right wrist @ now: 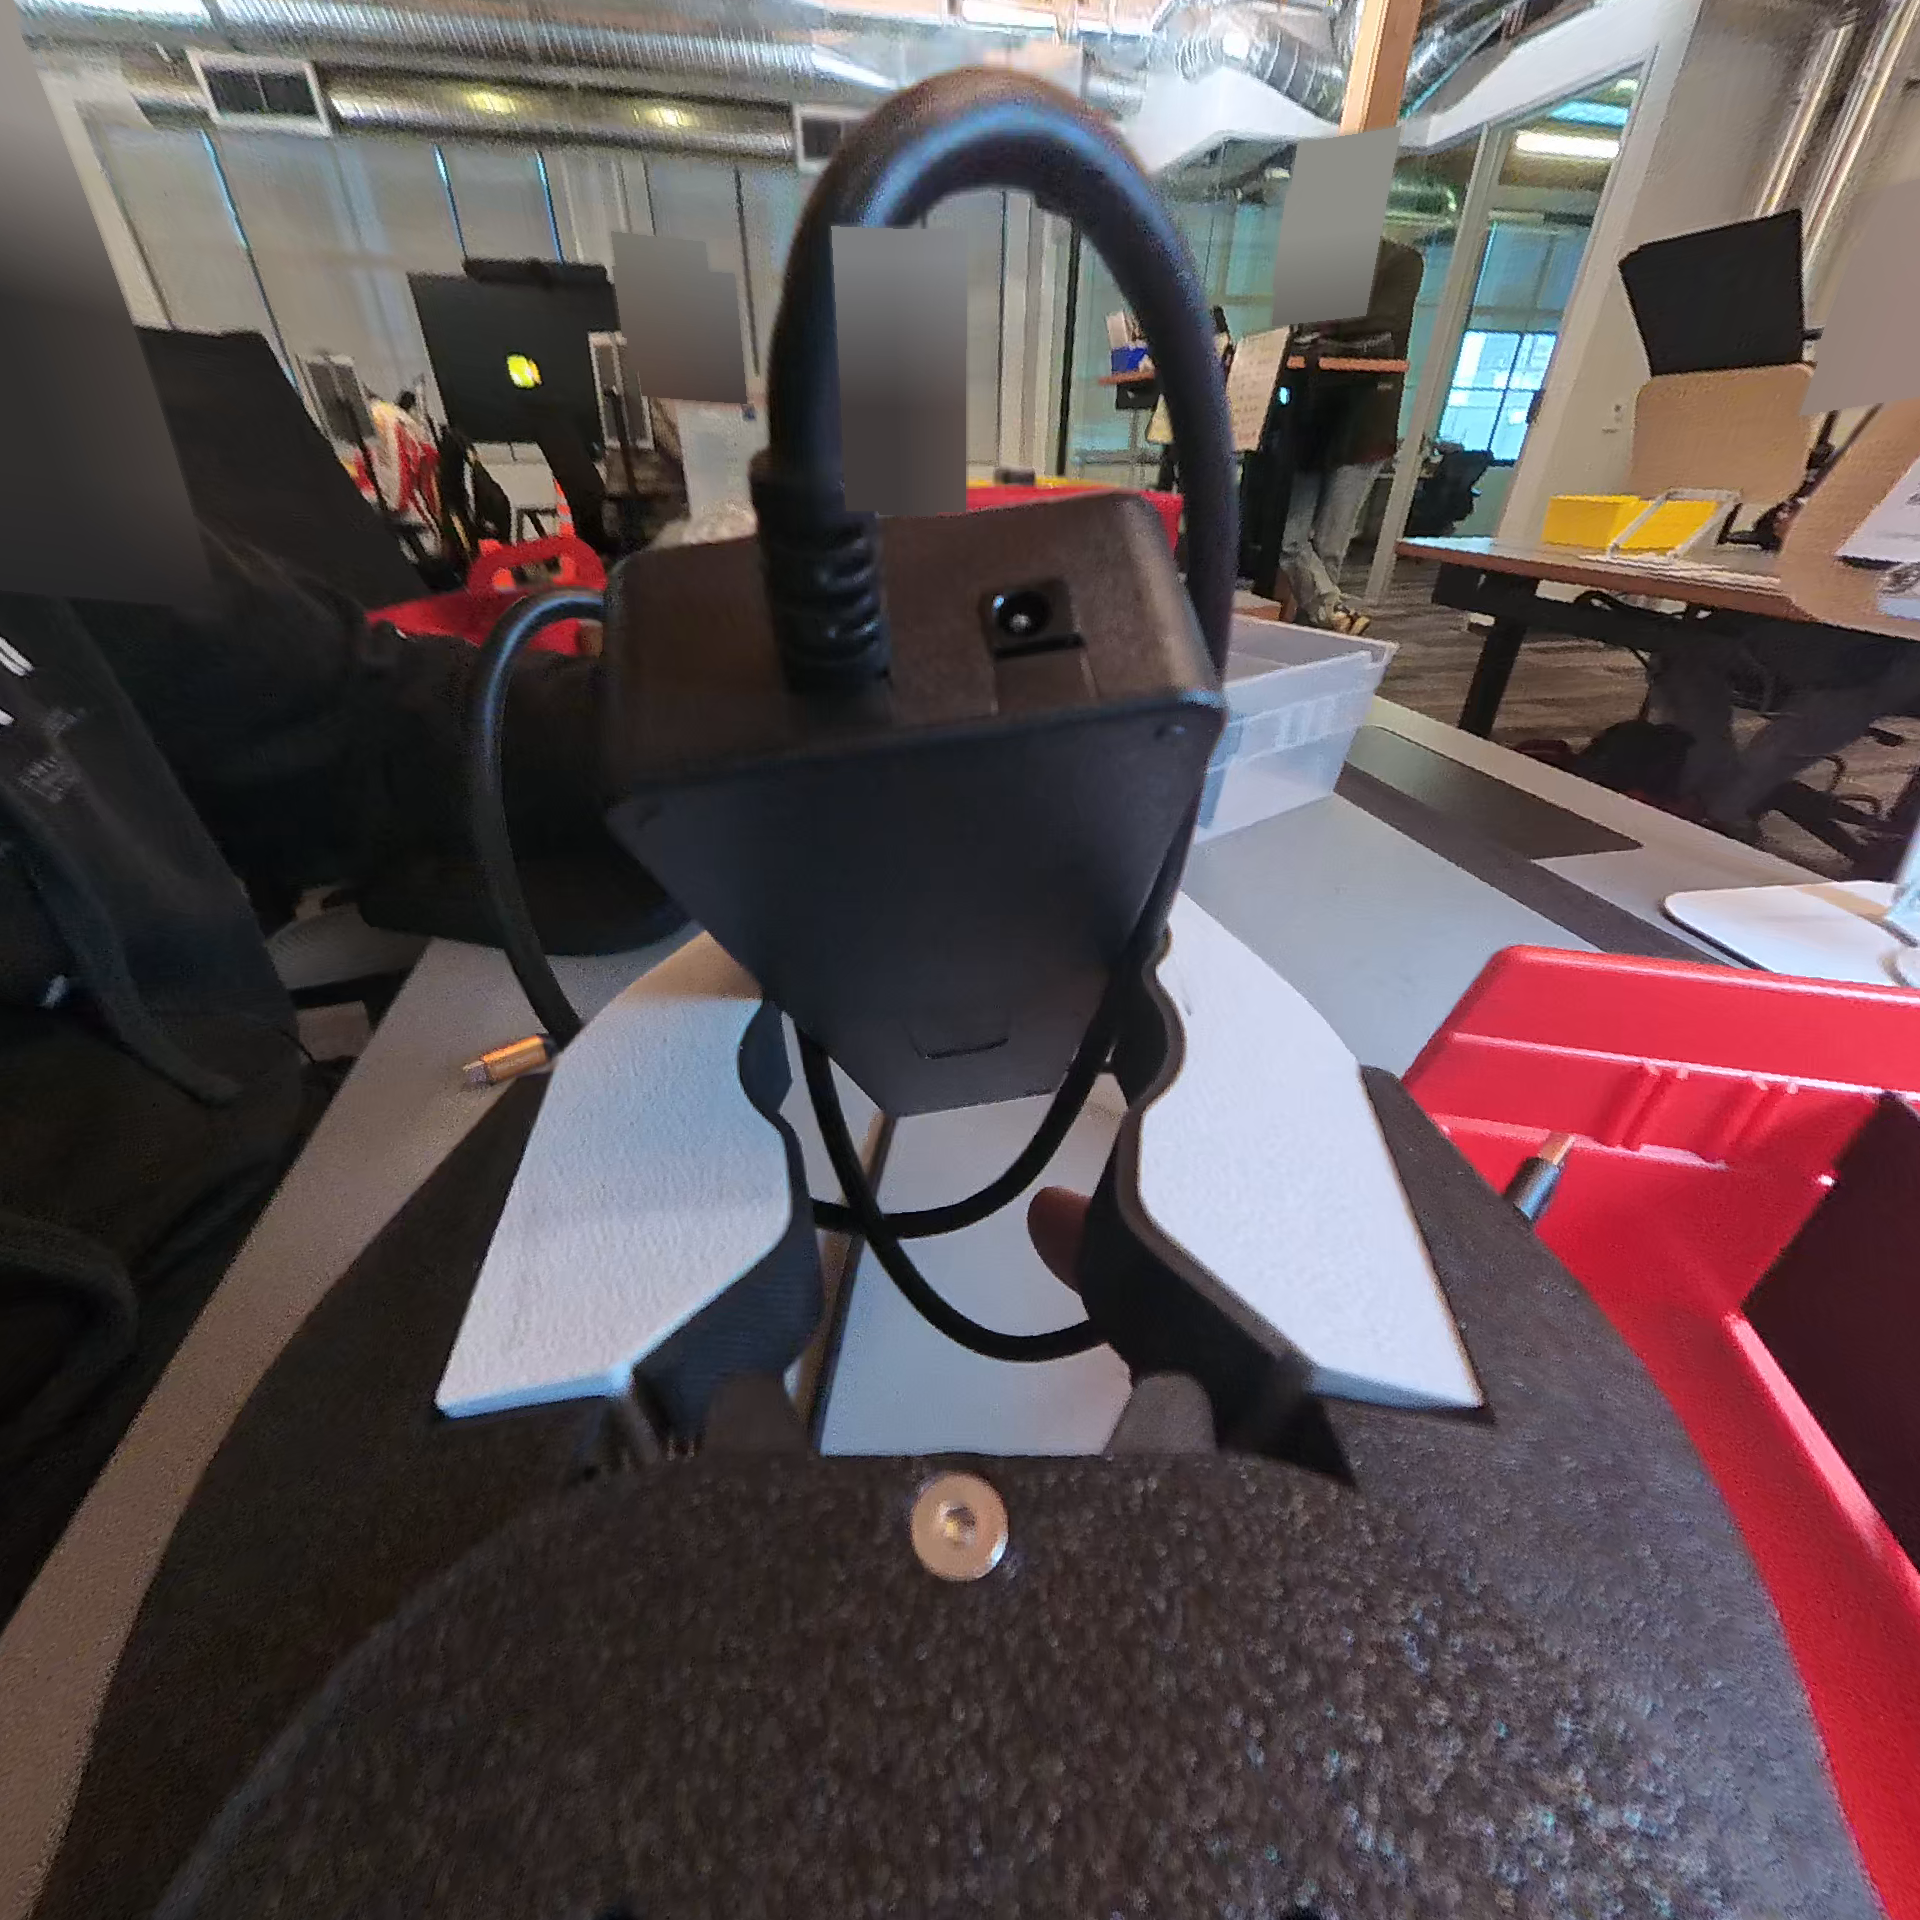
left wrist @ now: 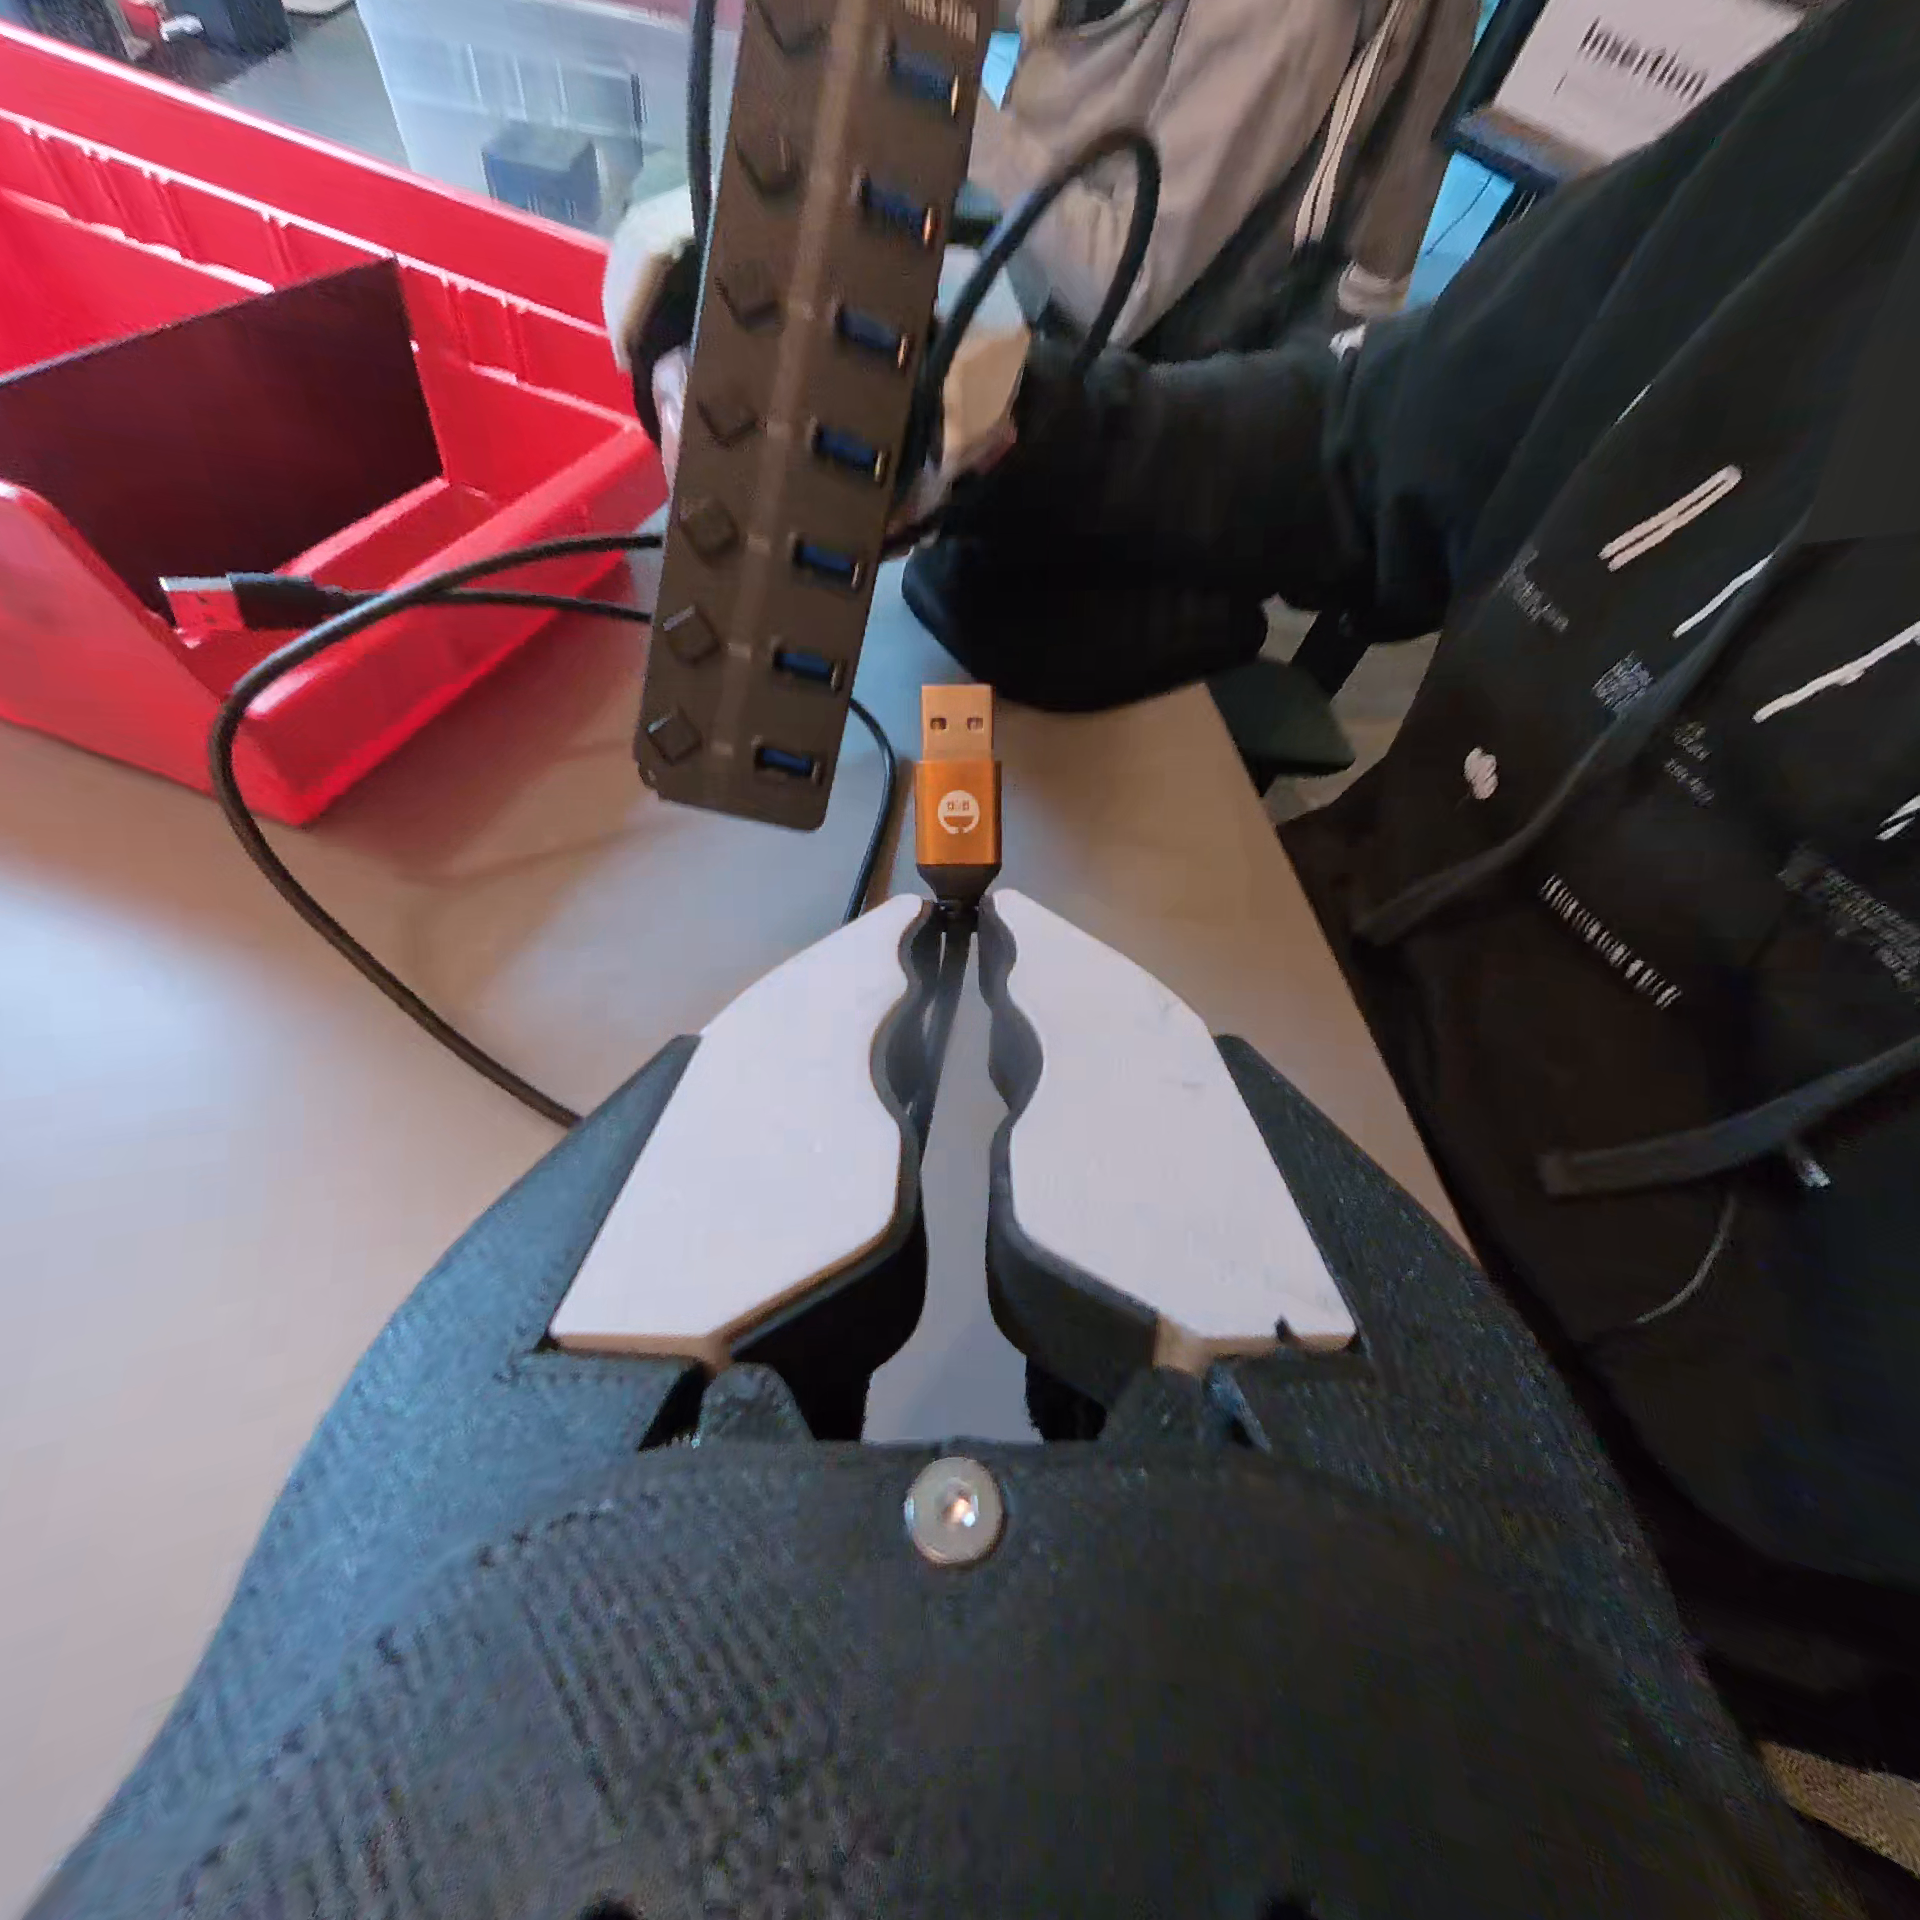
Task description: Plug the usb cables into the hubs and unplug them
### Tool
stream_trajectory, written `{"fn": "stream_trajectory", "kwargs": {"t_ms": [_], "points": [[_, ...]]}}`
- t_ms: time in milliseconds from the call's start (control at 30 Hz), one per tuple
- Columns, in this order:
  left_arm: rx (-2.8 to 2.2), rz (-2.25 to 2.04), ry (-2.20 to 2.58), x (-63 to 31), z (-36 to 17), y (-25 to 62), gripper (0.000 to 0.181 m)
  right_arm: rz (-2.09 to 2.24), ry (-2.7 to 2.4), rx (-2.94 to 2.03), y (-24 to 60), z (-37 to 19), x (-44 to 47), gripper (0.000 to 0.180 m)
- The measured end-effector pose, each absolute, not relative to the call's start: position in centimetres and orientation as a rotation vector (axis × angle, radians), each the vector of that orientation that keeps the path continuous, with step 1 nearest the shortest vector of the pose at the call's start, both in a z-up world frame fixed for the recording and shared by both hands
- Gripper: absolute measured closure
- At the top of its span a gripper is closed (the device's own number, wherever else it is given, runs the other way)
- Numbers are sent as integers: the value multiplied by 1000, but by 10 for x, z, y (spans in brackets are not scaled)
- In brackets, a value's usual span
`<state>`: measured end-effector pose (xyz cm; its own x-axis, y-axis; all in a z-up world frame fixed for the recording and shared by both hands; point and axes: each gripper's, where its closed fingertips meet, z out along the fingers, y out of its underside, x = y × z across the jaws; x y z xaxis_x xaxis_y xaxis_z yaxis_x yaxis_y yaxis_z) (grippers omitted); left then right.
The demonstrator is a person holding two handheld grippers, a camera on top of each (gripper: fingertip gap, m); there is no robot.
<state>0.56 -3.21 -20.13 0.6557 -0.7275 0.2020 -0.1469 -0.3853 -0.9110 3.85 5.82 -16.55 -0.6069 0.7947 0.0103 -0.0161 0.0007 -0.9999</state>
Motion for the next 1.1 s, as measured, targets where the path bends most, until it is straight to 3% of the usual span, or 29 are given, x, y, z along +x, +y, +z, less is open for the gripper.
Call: {"fn": "stream_trajectory", "kwargs": {"t_ms": [400, 1100], "points": [[-2136, -524, 771, 22, -188, -5, 174, 1191, -1919, -791, 40, -202, 29, 118], [-2429, -66, 1139, 22, -191, 10, 174, 893, -2038, -836, 48, -216, 24, 118]]}}
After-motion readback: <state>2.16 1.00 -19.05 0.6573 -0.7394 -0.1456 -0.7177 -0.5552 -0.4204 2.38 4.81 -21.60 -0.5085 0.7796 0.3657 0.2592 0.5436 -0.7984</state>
